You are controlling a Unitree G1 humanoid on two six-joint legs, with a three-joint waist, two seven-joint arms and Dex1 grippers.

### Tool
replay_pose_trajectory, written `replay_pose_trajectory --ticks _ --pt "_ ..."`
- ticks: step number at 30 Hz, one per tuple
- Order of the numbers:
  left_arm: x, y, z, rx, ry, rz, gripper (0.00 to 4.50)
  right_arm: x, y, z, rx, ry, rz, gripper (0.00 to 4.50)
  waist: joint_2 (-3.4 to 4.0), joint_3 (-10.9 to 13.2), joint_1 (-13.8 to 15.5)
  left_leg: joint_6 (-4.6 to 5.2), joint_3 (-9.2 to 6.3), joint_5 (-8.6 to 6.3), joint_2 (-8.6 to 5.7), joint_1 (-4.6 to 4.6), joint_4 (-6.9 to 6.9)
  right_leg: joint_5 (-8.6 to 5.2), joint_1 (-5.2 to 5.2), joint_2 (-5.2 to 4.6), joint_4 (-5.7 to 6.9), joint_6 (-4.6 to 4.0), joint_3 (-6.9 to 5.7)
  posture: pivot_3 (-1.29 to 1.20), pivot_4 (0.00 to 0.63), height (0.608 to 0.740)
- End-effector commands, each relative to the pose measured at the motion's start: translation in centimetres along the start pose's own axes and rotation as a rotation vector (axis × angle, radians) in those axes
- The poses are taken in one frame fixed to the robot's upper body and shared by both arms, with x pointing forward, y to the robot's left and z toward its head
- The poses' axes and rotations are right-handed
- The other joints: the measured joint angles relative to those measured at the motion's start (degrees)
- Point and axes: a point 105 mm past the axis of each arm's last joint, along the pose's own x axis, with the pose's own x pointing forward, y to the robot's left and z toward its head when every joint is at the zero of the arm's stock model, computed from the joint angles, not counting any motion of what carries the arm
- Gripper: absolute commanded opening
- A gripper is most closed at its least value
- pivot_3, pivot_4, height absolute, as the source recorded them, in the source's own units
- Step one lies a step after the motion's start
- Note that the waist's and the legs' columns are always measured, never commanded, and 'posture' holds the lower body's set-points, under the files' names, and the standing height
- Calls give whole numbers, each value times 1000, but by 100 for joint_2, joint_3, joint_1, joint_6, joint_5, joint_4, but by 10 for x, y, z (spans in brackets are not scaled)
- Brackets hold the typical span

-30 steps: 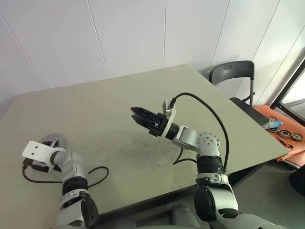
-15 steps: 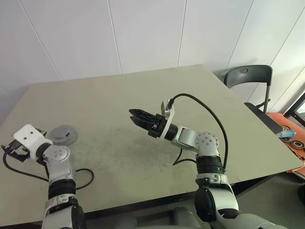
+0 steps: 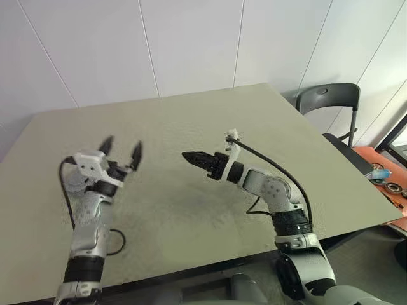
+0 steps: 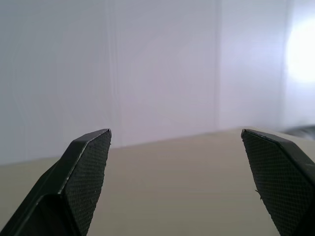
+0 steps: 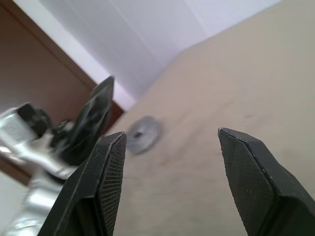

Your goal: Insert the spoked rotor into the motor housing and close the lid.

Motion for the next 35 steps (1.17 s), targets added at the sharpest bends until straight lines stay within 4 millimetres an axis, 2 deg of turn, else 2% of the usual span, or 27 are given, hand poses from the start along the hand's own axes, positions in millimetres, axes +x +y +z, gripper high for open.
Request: replay_pose_trajectory --ticks 1,4,6,9,11,12,18,21,24,28,32,35 --pt "0 -13 18 2 -22 -154 4472 -3 6 17 -159 -35 13 3134 0 1 9 0 0 0 0 1 0 1 0 0 0 -1 0 0 0 740" --pt "-1 -12 19 2 7 -208 4472 -8 -1 17 -247 -4 -21 3134 1 2 28 1 0 1 2 4 2 2 2 3 1 -4 0 0 0 740" --pt "-1 -19 19 -4 39 -266 4472 -11 -6 16 -304 21 -47 3134 1 2 28 0 0 1 1 4 5 2 5 3 1 -5 0 0 0 740" --pt "-3 -33 23 -37 52 -320 4500 -16 -10 13 -341 47 -58 3645 1 2 31 1 0 1 1 1 4 2 5 2 -6 -5 0 0 0 740" --pt "-6 -43 29 -45 43 -333 4500 -19 -13 10 -397 66 -81 4286 1 2 28 1 0 1 1 -2 1 3 5 1 -12 -5 1 0 0 740" --pt "-6 -46 32 -40 33 -325 4500 -21 -16 10 -424 71 -98 4471 1 2 24 1 1 1 1 -1 -1 4 5 1 -16 -5 2 0 0 740" --pt "-12 -71 48 -9 50 -316 4500 -26 -21 13 -453 73 -113 4471 -1 5 36 1 3 1 2 1 1 4 7 1 -17 -6 5 0 0 740" --pt "-21 -75 56 -11 49 -312 4500 -28 -24 15 -478 78 -119 4471 -1 5 41 1 5 1 1 4 3 1 14 1 -18 -10 6 0 0 740" --pt "-28 -74 62 -11 57 -311 4500 -29 -25 15 -506 87 -114 4471 1 7 39 1 5 1 1 6 2 -7 15 2 -17 -23 5 0 0 740" --pt "-33 -63 71 5 60 -294 4500 -28 -23 12 -532 97 -87 4471 0 9 29 1 5 1 2 7 3 -7 15 3 -16 -23 5 0 0 740" --pt "-34 -58 75 13 77 -279 4500 -28 -8 10 -512 83 10 4471 -2 10 35 1 6 1 2 5 3 -7 15 2 -19 -23 5 0 0 740" --pt "-32 -63 77 12 92 -279 4500 -30 1 7 -501 83 74 4471 -2 10 42 1 6 1 2 5 2 -6 16 2 -20 -23 6 0 0 740"
